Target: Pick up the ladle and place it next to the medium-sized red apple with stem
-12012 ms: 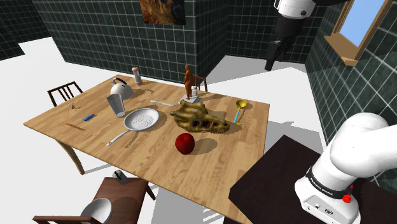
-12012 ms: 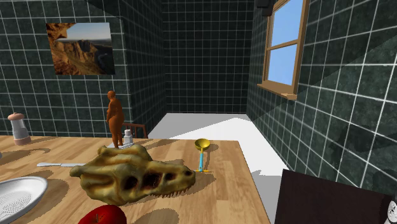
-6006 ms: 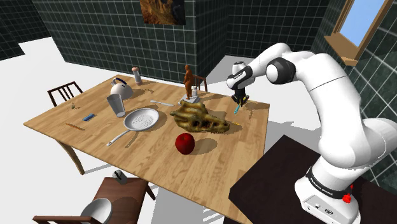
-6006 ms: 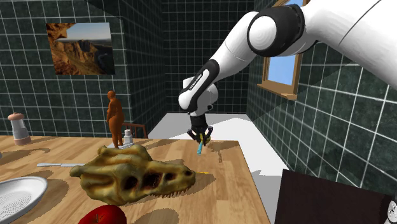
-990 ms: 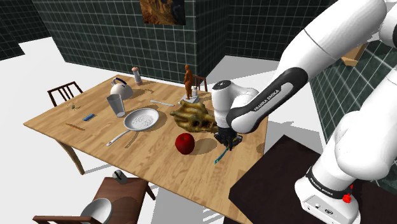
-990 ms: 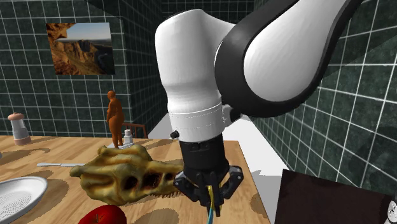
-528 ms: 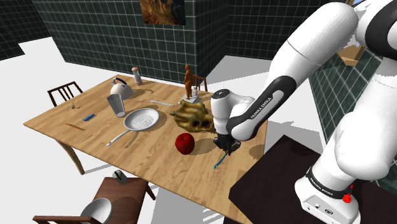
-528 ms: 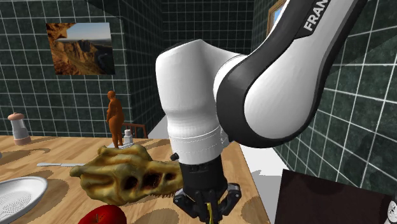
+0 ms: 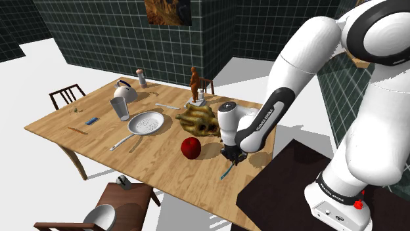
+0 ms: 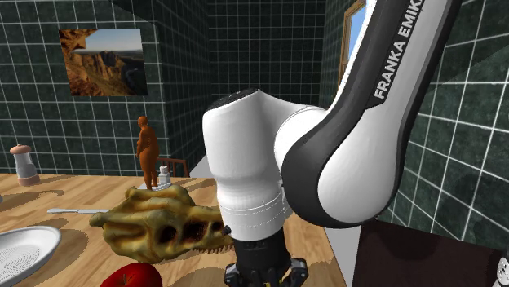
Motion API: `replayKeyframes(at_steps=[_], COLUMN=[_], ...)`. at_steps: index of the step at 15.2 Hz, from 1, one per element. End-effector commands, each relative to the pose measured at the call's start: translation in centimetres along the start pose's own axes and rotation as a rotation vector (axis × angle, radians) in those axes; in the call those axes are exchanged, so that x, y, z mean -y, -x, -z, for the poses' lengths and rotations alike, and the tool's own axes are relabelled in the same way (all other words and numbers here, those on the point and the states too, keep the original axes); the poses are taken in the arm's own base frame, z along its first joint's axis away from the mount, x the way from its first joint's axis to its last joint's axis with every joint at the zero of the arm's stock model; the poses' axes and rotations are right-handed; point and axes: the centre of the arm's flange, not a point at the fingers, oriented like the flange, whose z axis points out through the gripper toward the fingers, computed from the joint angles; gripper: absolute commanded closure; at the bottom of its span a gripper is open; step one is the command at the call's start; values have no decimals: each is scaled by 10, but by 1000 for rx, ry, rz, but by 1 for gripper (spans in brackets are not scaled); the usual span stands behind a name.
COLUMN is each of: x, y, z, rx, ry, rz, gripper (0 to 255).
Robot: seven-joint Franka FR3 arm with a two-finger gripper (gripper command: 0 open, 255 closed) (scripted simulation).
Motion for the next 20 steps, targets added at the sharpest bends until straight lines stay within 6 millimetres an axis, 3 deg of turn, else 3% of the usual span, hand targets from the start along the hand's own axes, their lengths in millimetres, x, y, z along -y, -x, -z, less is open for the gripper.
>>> replayKeyframes(at_steps=[1,14,20], x=[2,13,13], y=[1,4,4], z=[-10,-77,-77], rx=[0,0,0], ry=[-1,-1,-1], rz=[0,0,0], gripper=[255,255,255])
